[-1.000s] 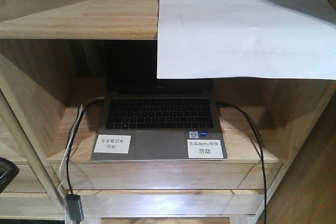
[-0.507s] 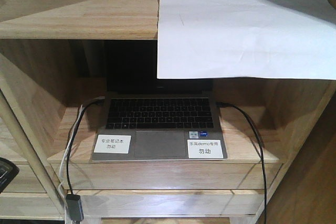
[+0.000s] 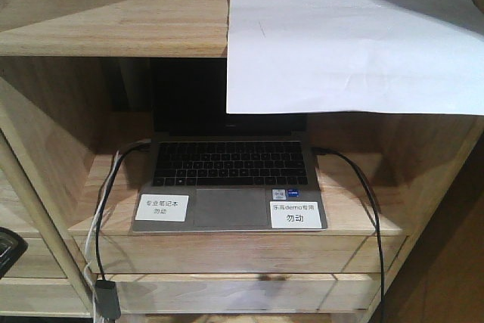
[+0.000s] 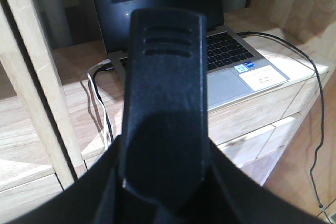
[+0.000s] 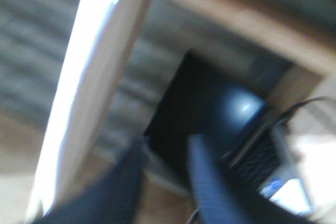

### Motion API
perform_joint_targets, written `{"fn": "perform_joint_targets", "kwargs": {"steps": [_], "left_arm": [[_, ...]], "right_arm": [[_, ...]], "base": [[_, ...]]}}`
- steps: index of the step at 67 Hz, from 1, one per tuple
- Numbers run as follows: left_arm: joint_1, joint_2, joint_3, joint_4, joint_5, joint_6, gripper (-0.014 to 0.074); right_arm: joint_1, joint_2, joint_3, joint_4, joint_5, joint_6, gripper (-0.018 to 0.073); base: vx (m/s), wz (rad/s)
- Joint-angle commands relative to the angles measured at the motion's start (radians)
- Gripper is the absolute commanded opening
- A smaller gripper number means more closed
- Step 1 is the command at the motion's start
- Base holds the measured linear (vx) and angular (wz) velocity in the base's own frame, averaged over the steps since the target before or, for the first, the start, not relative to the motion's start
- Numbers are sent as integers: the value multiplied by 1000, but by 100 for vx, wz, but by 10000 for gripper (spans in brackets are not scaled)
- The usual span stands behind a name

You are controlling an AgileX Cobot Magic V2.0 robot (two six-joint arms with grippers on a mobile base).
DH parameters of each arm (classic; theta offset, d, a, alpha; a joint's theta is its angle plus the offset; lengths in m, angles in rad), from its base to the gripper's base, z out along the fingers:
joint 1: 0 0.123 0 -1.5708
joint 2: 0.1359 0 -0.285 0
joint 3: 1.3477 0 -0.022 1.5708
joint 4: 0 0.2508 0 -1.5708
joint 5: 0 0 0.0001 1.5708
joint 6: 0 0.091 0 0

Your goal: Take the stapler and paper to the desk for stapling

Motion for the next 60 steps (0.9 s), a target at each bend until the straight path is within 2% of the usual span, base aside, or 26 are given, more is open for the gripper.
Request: {"fn": "perform_joint_targets", "kwargs": {"steps": [1,7,11,26,44,60], "left_arm": [[-5,8,-29,3,-105,0,-7],[-5,8,-29,3,-105,0,-7],[-5,8,-29,3,-105,0,-7],[-5,8,-29,3,-105,0,-7],[-5,8,-29,3,-105,0,-7],[-5,8,-29,3,-105,0,-7]], "right_arm": [[18,104,1,-62,-254,0,403],[19,235,-4,-133,-441,45,494],[19,332,-13,-148,-533,76,524],[19,689,-96,-175,-878,103,536],[19,914,-261,-236,-978,105,536],[19,1008,-332,-212,-977,126,536]], "base": [[0,0],[0,0],[0,0],[0,0],[0,0],[0,0]]}}
